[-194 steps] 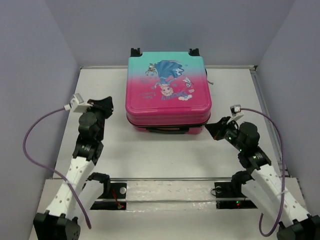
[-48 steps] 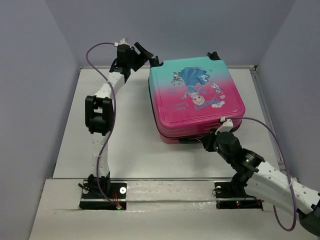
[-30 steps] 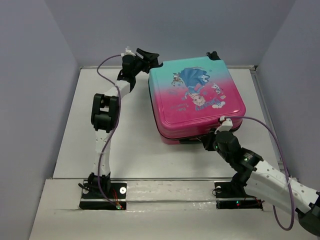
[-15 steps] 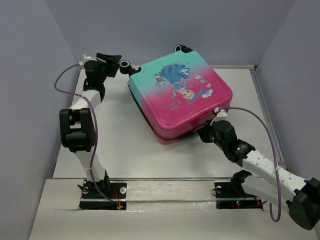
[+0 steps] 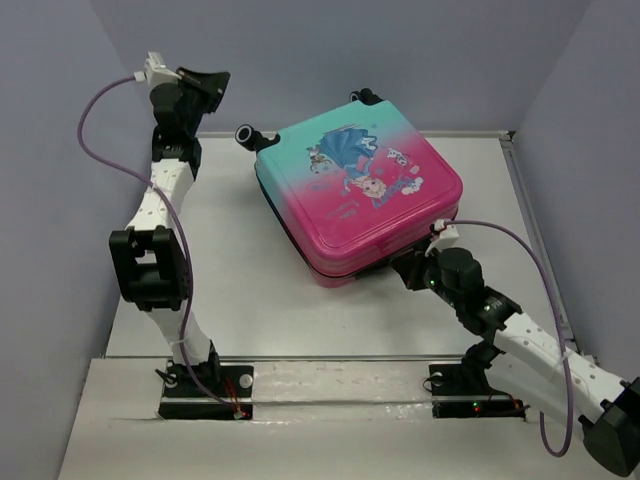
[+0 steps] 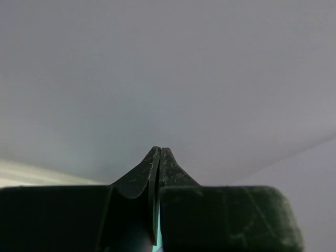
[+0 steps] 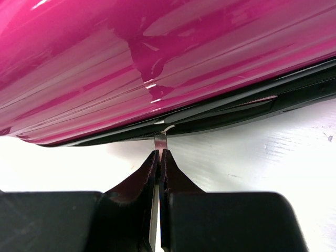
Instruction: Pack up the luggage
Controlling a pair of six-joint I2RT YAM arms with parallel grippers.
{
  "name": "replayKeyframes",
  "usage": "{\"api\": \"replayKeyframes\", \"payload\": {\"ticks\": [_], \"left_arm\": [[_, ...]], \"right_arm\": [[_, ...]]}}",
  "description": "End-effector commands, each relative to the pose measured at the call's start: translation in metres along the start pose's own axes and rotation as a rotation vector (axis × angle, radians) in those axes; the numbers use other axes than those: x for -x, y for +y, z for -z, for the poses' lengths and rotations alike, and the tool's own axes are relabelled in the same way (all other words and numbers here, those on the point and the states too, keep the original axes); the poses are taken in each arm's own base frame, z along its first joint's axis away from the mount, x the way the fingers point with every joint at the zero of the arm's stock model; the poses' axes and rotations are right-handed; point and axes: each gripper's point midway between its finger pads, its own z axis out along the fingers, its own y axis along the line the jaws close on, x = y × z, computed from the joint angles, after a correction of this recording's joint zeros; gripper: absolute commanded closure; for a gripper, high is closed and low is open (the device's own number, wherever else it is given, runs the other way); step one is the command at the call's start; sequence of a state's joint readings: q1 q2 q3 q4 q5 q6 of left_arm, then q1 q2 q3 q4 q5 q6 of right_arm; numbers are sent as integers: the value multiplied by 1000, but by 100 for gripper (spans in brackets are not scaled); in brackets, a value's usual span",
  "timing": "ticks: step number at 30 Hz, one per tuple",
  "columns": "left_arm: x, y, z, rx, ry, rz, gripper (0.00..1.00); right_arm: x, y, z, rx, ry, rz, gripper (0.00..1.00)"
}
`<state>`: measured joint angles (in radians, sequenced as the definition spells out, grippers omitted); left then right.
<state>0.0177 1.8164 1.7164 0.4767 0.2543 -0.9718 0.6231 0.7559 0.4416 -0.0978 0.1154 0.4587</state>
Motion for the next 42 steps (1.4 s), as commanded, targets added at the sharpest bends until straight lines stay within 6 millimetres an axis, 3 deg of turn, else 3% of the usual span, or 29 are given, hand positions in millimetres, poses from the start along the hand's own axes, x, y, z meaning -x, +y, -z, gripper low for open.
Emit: {"api": "replayKeyframes", "payload": {"ticks": [1, 2, 3, 5, 6, 7, 11, 15, 20, 22, 26, 31, 32, 34, 37, 42], "left_arm": [[-63, 103, 35, 255, 140, 60, 73], [-71, 106, 49, 259, 139, 88, 59], [-76, 106, 52, 251, 146, 86, 33], [-93, 110, 57, 256, 199, 66, 17], [-98, 111, 58, 251, 221, 60, 14], [-124, 110, 62, 252, 274, 65, 13], [-152, 126, 66, 283, 328, 69, 9], [-169, 122, 60, 212, 350, 145, 4], [-171, 111, 37, 140, 329, 206, 4], [-170, 108, 29, 116, 310, 227, 5], [-156, 103, 13, 63, 215, 273, 28], [-130, 79, 3, -20, 124, 254, 83], [-120, 65, 2, -46, 104, 238, 91], [-108, 49, 3, -72, 74, 206, 94], [-81, 7, 10, -139, 30, 185, 94], [-60, -53, 16, -216, 1, 163, 94]], "right_arm": [[-1, -4, 8, -11, -14, -27, 93], [-3, -5, 8, -11, -14, -24, 93], [-4, -5, 8, -11, -9, -22, 93], [-6, -3, 7, 0, 7, -16, 93], [-8, -4, 5, -5, 15, -15, 93], [-11, -5, 5, -5, 20, -20, 93], [-10, -2, 4, 12, 11, -21, 93], [-12, 0, 1, 24, 31, -11, 93], [-15, 2, 0, 36, 37, -11, 93], [-15, 2, 1, 40, 36, -12, 93], [-20, 0, 3, 35, 39, -27, 93], [-28, -4, 4, 26, 57, -41, 93], [-27, -3, 5, 28, 55, -44, 93], [-26, -4, 6, 27, 47, -46, 93], [-24, -3, 8, 27, 44, -45, 93], [-26, -3, 7, 28, 53, -44, 93]]}}
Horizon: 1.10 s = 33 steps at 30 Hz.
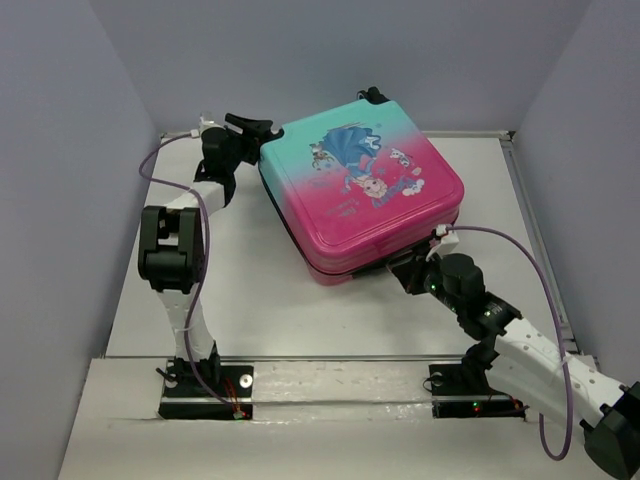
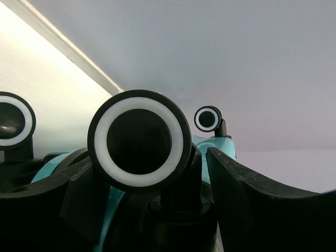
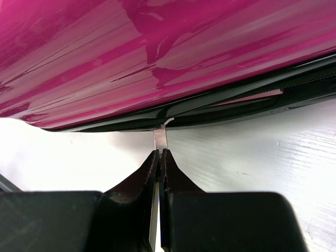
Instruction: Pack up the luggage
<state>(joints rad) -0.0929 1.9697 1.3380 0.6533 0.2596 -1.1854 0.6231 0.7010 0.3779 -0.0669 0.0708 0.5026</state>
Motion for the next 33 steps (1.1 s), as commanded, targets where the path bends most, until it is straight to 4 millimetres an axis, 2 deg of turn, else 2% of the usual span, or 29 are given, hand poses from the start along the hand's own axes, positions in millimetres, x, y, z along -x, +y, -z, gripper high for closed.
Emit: {"api": "replayKeyframes", "payload": {"ticks": [1, 4, 5, 6, 9, 12, 15, 17, 18, 20, 21, 22, 23, 24, 26, 27, 28, 29, 30, 31, 32, 33], "left_arm": [[48, -225, 63, -507, -196, -168, 94], [54, -252, 65, -538, -194, -162, 94], [52, -249, 63, -526, -185, -161, 94], [52, -259, 68, -541, -178, -151, 94], [54, -267, 69, -511, -205, -187, 94], [66, -275, 64, -483, -285, -241, 94], [71, -260, 37, -439, -296, -267, 94], [69, -243, 19, -401, -281, -271, 94], [65, -222, 2, -360, -260, -262, 94], [63, -201, -9, -323, -249, -254, 94], [60, -183, -13, -289, -236, -242, 94], [62, -179, -12, -278, -242, -236, 94], [63, -177, -9, -273, -249, -239, 94], [67, -192, 4, -294, -265, -250, 94], [75, -203, 20, -298, -300, -304, 94], [78, -218, 43, -308, -318, -337, 94], [78, -220, 55, -290, -330, -388, 86], [76, -215, 67, -266, -335, -394, 83], [78, -236, 103, -295, -374, -388, 78], [63, -190, 104, -196, -359, -355, 70], [60, -198, 132, -216, -369, -349, 66], [39, -144, 133, -112, -330, -336, 61]], "right_arm": [[-14, -7, 3, -22, 52, 2, 93], [-15, -8, 2, -26, 60, 4, 93], [-16, -9, 2, -29, 64, 4, 93], [-16, -8, 1, -28, 63, 4, 93], [-18, -9, 0, -33, 72, 6, 93], [-19, -10, -1, -38, 80, 8, 93], [-19, -9, 0, -36, 87, 8, 93], [-19, -10, 0, -38, 84, 7, 93], [-18, -9, 0, -37, 82, 8, 93], [-19, -9, 0, -34, 86, 8, 93], [-19, -9, 0, -33, 87, 8, 93], [-19, -7, 0, -25, 86, 8, 93], [-19, -8, 0, -26, 87, 8, 93], [-19, -7, 1, -22, 88, 11, 93], [-18, -3, 1, -2, 87, 14, 90], [-17, -1, 1, 10, 81, 16, 82], [-15, 0, 2, 13, 76, 16, 72], [-13, -1, 2, 7, 69, 18, 60], [-11, 0, 1, 8, 63, 20, 55], [-7, 2, 0, 14, 57, 29, 45], [-8, 2, -3, 10, 67, 33, 42], [-7, 3, -4, 9, 66, 33, 40]]}}
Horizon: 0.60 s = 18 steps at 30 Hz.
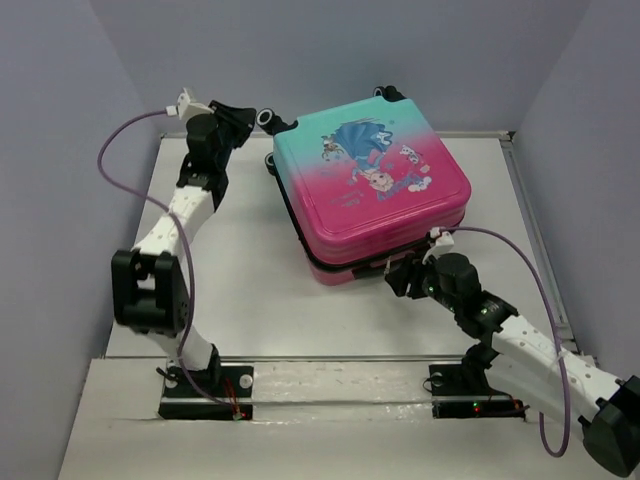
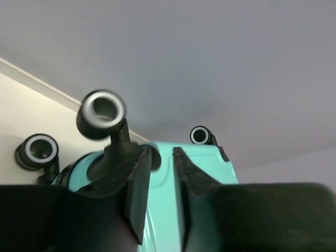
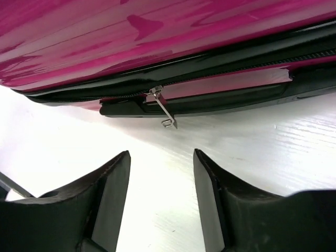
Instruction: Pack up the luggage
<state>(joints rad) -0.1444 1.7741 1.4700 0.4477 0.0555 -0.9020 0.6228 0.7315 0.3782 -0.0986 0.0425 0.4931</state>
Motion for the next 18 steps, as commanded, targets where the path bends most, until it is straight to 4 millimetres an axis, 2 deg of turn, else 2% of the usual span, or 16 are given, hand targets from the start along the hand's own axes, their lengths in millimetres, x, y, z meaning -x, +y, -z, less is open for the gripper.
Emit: {"api": "replayKeyframes", "payload": {"ticks": [1, 2, 3, 4, 5, 6, 8, 9, 11, 12, 14, 18], "left_arm": [[21, -27, 110, -30, -136, -15, 58], [9, -12, 122, -1, -122, -10, 58], [-18, 11, 144, 38, -83, -12, 58], [-23, 23, 154, 60, -82, -17, 58], [-35, 21, 171, 44, -62, -25, 59], [-61, 52, 184, 98, -12, -40, 64], [-91, 65, 202, 106, 55, -42, 70], [-109, 83, 215, 128, 99, -52, 72], [-139, 88, 231, 117, 182, -62, 80], [-154, 99, 239, 128, 228, -91, 83], [-181, 102, 250, 120, 314, -116, 86], [-206, 102, 253, 98, 380, -153, 87]], "right_arm": [[12, 7, -4, 13, -8, 20, 40], [13, 7, -5, 12, -12, 22, 40], [17, 7, -7, 9, -26, 23, 39], [19, 5, -9, -3, -39, 21, 39], [24, 2, -10, -24, -65, 24, 39], [26, 1, -11, -26, -72, 45, 39], [35, -3, -15, -51, -112, 60, 37], [41, 1, -17, -40, -126, 77, 37], [41, 7, -24, -15, -117, 87, 43], [44, 10, -26, -2, -117, 87, 44], [45, 15, -32, 20, -118, 94, 47], [43, 13, -46, 5, -100, 106, 52]]}}
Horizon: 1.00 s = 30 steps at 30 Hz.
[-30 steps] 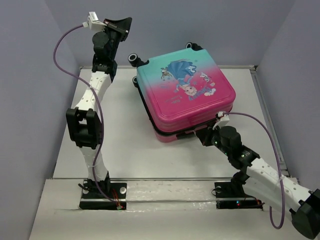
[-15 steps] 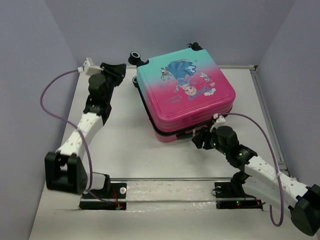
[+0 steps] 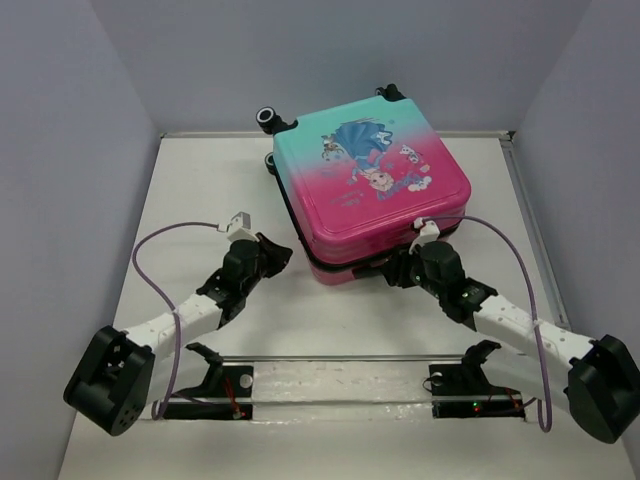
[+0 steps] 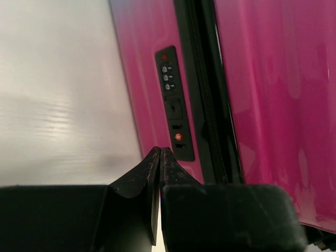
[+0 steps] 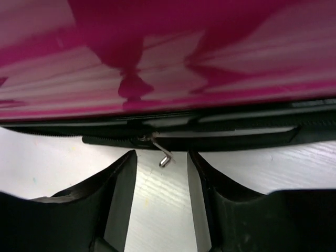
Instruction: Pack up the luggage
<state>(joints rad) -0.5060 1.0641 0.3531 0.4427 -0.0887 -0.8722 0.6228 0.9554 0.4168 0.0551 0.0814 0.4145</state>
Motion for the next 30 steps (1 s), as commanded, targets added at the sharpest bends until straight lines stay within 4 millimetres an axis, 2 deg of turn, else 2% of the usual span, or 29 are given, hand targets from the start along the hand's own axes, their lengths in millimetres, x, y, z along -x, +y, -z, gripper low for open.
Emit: {"api": "replayKeyframes", "payload": {"ticks": [1, 3, 5, 6, 8, 9, 10, 11, 12, 13, 14, 16, 17, 18, 19, 20, 21, 22, 23, 24, 26, 28, 29, 30], "left_arm": [[0, -31, -3, -116, -20, -60, 87], [-7, -42, -6, -157, 4, -69, 88], [-10, -53, -8, -189, 11, -81, 87], [-13, -56, -12, -198, 17, -87, 88], [-12, -71, -18, -223, 14, -103, 88], [-17, -73, -23, -225, 27, -112, 88], [-14, -82, -26, -241, 18, -112, 88], [-19, -83, -30, -243, 26, -114, 88], [-15, -93, -31, -267, 13, -96, 88], [-15, -98, -32, -279, 10, -86, 88], [-15, -103, -32, -290, 5, -75, 87], [-11, -114, -33, -300, -22, -52, 87], [-10, -117, -33, -296, -34, -44, 87], [-13, -121, -33, -297, -36, -38, 87], [-10, -126, -35, -298, -50, -25, 87], [-11, -129, -35, -303, -49, -21, 87], [-13, -131, -37, -304, -48, -22, 87], [-12, -136, -38, -314, -48, -28, 87], [-11, -136, -39, -310, -53, -42, 87], [-11, -134, -40, -300, -55, -54, 87], [-8, -131, -44, -278, -69, -100, 86], [3, -134, -49, -254, -97, -115, 84], [15, -130, -53, -233, -122, -116, 81], [25, -120, -55, -191, -131, -116, 79]], "right_arm": [[41, 19, -14, 52, -109, 25, 53], [43, 22, -19, 66, -126, 20, 62], [42, 23, -22, 74, -131, 19, 77], [41, 25, -23, 85, -121, 14, 93], [35, 32, -24, 107, -98, 6, 93], [24, 47, -20, 143, -67, 22, 93], [20, 58, -17, 162, -56, 37, 93], [9, 60, -15, 134, -24, 59, 93], [-1, 89, -7, 192, 11, 100, 93], [-1, 87, -8, 164, 28, 100, 93], [-24, 109, -2, 205, 92, 148, 93], [-38, 139, 9, 260, 156, 177, 93], [-57, 158, 21, 306, 211, 217, 93], [-75, 165, 20, 304, 266, 251, 93], [-79, 192, 29, 363, 274, 278, 93], [-81, 202, 28, 373, 278, 294, 93], [-92, 207, 19, 358, 299, 320, 93], [-90, 212, 13, 358, 287, 338, 93], [-78, 234, 12, 398, 254, 335, 93], [-80, 241, 4, 404, 248, 350, 93], [-54, 267, -5, 459, 123, 345, 93], [-47, 273, -17, 449, 61, 349, 93], [-41, 276, -20, 445, 27, 328, 93], [-38, 270, -22, 420, -10, 299, 93]]}}
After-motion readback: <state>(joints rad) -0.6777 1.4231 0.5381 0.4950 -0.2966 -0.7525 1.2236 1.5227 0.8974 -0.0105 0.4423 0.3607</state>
